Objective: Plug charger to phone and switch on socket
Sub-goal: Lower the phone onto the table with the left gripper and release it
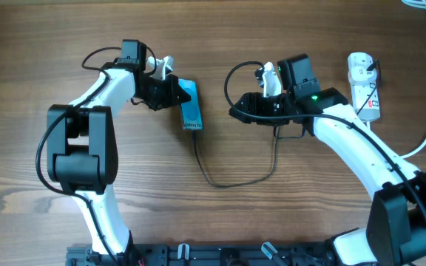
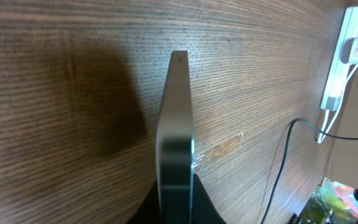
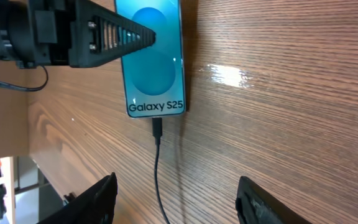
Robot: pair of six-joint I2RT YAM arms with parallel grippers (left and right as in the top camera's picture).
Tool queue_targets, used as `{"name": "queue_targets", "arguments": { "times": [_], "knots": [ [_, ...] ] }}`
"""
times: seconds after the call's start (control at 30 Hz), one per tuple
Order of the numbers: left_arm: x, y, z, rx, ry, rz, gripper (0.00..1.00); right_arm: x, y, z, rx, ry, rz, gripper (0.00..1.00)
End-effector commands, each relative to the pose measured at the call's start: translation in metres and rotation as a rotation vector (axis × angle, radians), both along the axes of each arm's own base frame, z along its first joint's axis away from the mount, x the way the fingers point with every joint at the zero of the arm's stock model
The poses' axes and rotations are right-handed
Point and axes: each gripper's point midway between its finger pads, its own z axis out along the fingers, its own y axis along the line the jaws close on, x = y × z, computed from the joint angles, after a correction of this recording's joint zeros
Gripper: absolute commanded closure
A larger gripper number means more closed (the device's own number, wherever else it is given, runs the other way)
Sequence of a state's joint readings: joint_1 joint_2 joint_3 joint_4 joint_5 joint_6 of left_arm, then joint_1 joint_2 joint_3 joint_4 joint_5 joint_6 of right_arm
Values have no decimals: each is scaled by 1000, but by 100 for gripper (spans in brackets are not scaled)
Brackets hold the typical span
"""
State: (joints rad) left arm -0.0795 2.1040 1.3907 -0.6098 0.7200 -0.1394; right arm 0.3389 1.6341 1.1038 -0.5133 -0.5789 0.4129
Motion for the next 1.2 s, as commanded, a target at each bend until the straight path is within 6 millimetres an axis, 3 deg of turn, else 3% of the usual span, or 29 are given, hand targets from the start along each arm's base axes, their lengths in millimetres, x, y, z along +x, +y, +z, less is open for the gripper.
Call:
{"name": "queue_targets", "arguments": {
  "times": [0.0, 0.1, 0.4, 0.53, 0.77, 1.17],
  "knots": [
    [4, 7, -12, 49, -17, 0, 96, 5, 0, 7, -43, -60, 1, 37],
    [7, 16, -20, 113, -19, 16, 96, 6, 0, 6, -53, -63, -4, 38],
    [0, 18, -58, 110, 128, 107, 95, 6, -2, 5, -62, -65, -8, 38],
    [-1, 18, -59, 109, 139, 118, 80, 6, -2, 5, -63, -62, -8, 38],
    [-1, 20, -60, 121, 139, 121, 74, 4, -3, 4, -67, -52, -7, 38],
    [-11, 69, -84, 431, 180, 193, 68, 2, -3, 2, -71, -43, -5, 36]
  ]
}}
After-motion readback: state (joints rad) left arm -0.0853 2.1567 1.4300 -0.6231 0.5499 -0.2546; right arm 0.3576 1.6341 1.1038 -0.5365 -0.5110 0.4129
